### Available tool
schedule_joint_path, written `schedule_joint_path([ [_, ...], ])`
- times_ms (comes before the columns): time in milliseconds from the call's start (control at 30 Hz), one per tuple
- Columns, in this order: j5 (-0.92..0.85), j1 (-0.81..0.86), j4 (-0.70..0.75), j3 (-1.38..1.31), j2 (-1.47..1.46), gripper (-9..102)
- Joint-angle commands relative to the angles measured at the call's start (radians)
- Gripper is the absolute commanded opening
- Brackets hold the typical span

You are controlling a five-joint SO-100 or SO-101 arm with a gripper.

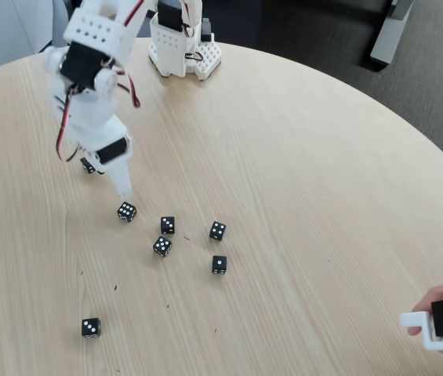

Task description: Pick up the dice with number 6

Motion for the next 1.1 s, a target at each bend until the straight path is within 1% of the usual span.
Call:
schedule_joint_path([
  [0,-0.023,0.006,-0.011,-0.021,0.006,26],
  [400,-0.216,-0.014,-0.011,-0.021,0.006,26],
  [633,-0.449,-0.054,-0.011,-0.021,0.005,27],
  [733,-0.520,-0.051,-0.011,-0.021,0.005,28],
  [867,-0.535,-0.048,-0.009,-0.014,0.003,28],
  [1067,-0.454,-0.037,-0.011,-0.020,-0.023,28],
])
